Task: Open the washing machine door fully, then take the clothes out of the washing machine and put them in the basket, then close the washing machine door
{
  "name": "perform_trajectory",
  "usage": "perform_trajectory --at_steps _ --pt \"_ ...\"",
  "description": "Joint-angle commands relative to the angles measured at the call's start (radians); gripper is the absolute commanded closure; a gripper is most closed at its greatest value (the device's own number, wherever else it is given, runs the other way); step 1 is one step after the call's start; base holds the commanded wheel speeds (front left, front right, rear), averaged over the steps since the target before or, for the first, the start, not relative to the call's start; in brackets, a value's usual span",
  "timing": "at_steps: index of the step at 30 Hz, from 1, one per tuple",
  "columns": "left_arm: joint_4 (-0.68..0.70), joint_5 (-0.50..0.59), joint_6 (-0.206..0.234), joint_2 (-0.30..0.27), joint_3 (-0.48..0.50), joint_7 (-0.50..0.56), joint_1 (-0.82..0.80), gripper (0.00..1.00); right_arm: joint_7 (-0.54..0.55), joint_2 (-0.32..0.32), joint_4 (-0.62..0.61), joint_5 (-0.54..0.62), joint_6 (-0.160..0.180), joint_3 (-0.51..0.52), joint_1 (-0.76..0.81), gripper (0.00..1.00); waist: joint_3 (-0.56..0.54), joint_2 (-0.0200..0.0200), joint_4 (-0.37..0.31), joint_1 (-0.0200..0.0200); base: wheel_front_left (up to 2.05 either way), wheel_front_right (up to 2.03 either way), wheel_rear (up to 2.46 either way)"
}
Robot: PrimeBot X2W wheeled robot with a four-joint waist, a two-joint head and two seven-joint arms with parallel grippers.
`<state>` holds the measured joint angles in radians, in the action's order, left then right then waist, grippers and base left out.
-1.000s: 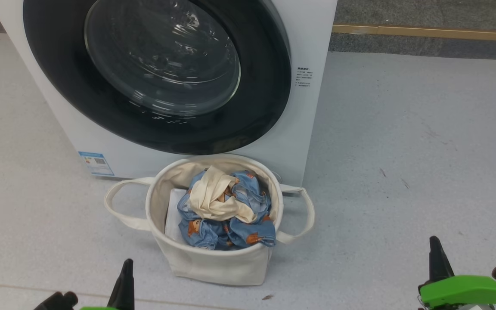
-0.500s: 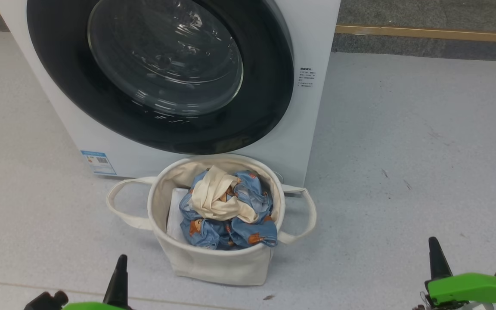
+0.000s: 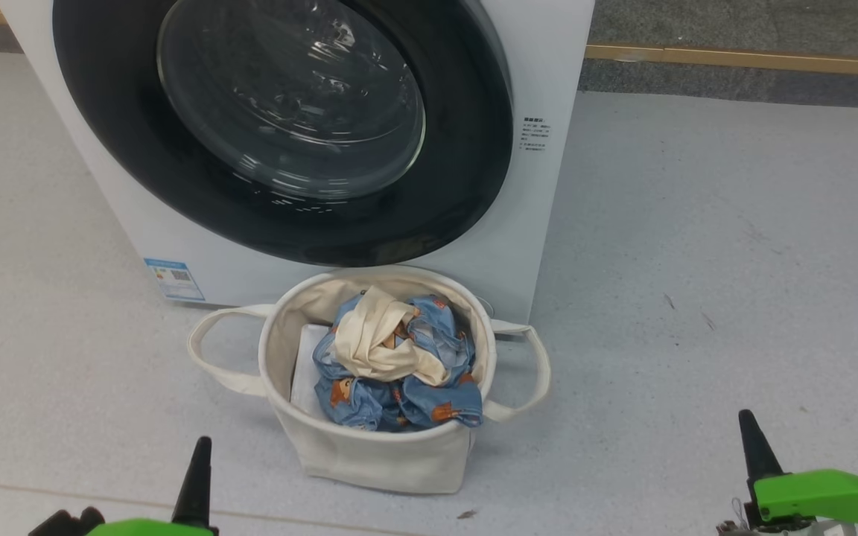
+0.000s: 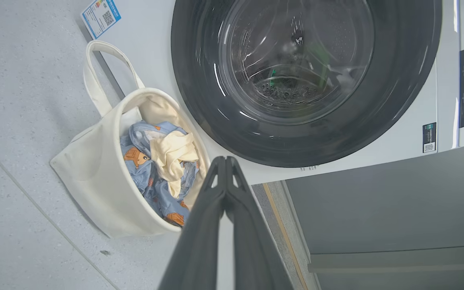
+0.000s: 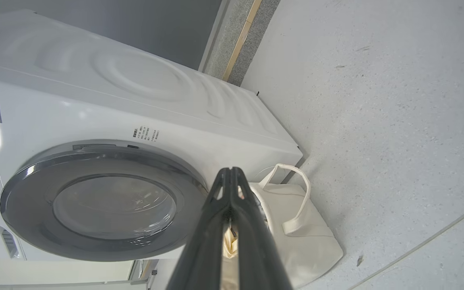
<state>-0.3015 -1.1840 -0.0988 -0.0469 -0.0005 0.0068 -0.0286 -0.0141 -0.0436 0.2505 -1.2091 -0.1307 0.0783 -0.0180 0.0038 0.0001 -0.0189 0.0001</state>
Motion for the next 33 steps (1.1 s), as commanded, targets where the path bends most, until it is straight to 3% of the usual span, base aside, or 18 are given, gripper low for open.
perform_trajectory --at_steps 1,33 --pt "0.037 -0.027 -0.01 -0.003 0.034 0.006 -0.054 1.0 0.009 -0.018 -0.027 -0.027 0.0 -0.009 -0.055 1.0 0.0 -0.0001 0.001 0.0 0.0 0.0 0.0" --pt "0.054 -0.389 -0.03 -0.003 0.108 0.098 -0.077 1.0 0.106 -0.018 -0.008 -0.377 0.0 0.018 -0.085 1.0 -0.001 -0.0001 0.017 0.0 0.0 0.0 0.0"
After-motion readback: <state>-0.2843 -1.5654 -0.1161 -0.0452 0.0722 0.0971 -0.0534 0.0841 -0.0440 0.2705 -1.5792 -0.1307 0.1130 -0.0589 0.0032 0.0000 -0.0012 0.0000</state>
